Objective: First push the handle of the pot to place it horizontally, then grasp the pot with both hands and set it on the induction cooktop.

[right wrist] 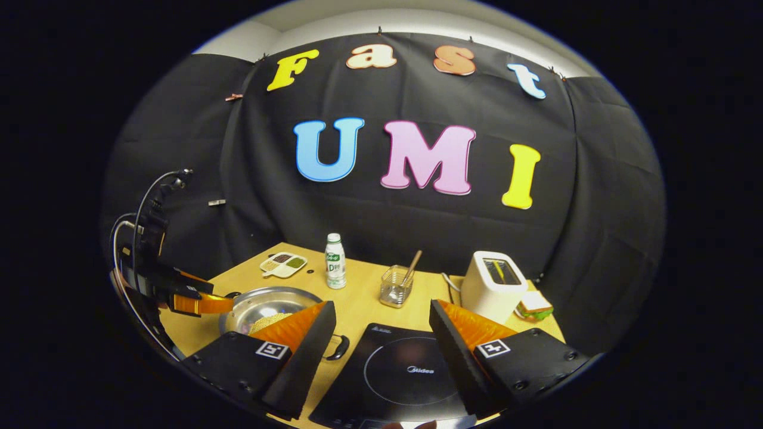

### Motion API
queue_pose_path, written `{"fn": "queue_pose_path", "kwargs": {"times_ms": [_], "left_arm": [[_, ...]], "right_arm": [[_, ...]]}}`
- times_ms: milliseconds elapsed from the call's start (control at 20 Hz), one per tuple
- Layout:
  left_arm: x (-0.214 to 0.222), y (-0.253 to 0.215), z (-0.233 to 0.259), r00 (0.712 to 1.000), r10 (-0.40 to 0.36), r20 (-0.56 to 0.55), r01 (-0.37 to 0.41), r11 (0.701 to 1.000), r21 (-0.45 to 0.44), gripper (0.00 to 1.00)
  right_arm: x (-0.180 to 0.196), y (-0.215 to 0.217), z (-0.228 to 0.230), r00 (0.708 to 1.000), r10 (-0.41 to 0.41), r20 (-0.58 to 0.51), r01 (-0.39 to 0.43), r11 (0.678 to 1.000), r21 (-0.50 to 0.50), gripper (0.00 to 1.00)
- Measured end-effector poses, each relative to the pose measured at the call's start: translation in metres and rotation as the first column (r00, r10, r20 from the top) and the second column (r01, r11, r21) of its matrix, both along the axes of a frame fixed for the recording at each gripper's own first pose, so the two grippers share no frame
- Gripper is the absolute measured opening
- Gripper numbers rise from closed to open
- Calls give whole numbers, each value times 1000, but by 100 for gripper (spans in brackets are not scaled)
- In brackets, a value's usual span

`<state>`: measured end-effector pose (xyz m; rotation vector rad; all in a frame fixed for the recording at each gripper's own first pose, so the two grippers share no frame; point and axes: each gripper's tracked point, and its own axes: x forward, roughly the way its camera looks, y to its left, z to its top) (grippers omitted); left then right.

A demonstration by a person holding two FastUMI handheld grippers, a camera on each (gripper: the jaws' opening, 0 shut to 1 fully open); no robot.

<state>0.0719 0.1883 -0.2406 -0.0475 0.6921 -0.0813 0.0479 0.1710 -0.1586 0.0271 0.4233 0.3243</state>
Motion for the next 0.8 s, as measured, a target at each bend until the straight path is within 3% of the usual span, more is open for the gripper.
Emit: {"fn": "queue_pose_path", "kwargs": {"times_ms": [400, 800], "left_arm": [[28, 75, -44, 996, 47, -70, -47, 999, 5, 94], [59, 86, -107, 982, 37, -186, -45, 998, -39, 95]], "right_arm": [[8, 51, -83, 974, 64, -216, -54, 997, 49, 99], [17, 87, -161, 900, 56, -431, -12, 994, 105, 99]]}}
